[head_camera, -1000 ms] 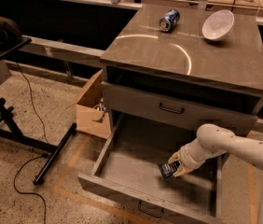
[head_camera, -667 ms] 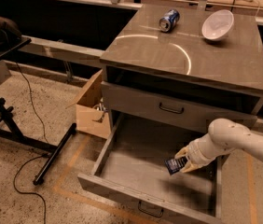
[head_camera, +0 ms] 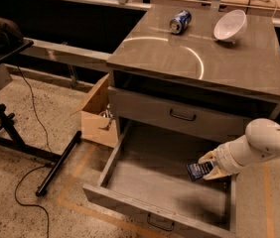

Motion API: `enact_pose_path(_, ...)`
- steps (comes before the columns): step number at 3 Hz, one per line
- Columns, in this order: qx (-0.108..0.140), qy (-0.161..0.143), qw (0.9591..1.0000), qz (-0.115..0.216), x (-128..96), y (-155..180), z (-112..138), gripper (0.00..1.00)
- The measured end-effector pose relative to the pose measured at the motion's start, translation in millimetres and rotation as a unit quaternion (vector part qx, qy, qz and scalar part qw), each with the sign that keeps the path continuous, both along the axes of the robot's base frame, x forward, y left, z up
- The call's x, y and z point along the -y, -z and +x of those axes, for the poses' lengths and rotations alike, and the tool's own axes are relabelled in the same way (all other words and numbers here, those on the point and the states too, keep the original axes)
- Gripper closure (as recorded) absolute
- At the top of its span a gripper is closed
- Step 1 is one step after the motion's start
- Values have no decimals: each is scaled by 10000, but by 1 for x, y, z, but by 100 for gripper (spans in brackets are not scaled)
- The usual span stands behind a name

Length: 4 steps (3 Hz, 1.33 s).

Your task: Pick rxbar blueberry from middle drawer and place on counter

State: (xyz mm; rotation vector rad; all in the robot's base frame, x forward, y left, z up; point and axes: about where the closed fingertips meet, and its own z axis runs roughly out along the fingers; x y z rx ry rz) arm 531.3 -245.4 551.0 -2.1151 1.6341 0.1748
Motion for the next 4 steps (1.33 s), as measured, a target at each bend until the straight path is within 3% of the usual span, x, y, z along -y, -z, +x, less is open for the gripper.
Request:
enact_pose_path(1, 4, 137, 9999, 67, 2, -26, -4, 100)
enact_pose_path(2, -52, 473, 9988, 112, 3, -76, -22, 100)
enact_pose_path(3, 88, 681, 9975, 166, -2, -143, -33, 100)
enact_pose_path(4, 629, 813, 9941, 355, -12, -217, -36, 100)
